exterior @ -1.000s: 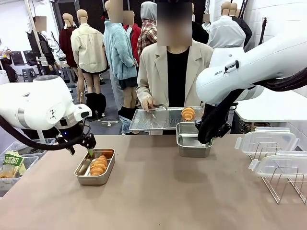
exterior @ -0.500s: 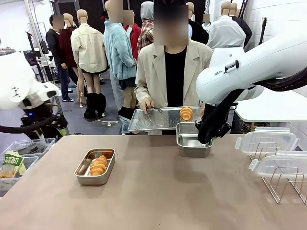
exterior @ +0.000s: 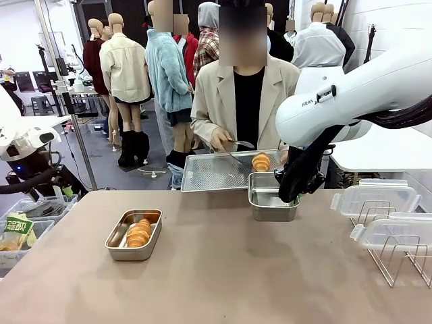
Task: Place the bread in airtight containers.
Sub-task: Once an object is inside an Airtight Container , place the container in the center of the table.
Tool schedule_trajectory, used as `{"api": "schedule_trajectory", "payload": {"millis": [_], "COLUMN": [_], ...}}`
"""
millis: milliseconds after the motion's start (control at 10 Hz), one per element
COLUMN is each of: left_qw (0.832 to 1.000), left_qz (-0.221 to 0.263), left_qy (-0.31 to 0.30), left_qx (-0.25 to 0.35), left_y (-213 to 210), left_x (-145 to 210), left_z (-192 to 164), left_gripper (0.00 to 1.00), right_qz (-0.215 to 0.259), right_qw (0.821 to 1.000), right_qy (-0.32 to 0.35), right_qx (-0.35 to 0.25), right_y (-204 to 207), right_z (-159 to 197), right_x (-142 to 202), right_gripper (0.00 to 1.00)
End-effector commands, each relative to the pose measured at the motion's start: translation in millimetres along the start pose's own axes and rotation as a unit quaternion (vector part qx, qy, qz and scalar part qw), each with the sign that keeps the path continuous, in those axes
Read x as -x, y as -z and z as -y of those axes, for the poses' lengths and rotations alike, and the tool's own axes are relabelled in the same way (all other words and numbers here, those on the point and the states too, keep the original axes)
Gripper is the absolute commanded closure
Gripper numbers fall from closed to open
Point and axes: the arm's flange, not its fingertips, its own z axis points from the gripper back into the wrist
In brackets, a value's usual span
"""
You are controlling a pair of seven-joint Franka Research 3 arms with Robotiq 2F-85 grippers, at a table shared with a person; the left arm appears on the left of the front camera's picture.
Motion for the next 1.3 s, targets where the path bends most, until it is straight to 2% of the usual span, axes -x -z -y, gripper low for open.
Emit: {"api": "schedule_trajectory", "payload": {"millis": [0, 1200], "left_qw": [1.0, 1.0], "left_qz": [0.004, 0.004], "left_qy": [0.001, 0.001], "left_qx": [-0.006, -0.006], "left_y": [-6.3, -6.3], "left_x": [0.9, 0.9], "left_z": [-5.8, -5.8], "left_gripper": [0.0, 0.0], "right_qz": [0.008, 0.008], "right_qw": [1.0, 1.0], "right_qy": [0.003, 0.003], "right_qx": [0.004, 0.004], "right_y": [-0.9, -0.9], "right_z": [-0.1, -0.1], "right_x": [2.7, 2.7], "right_gripper": [1.0, 1.0]}}
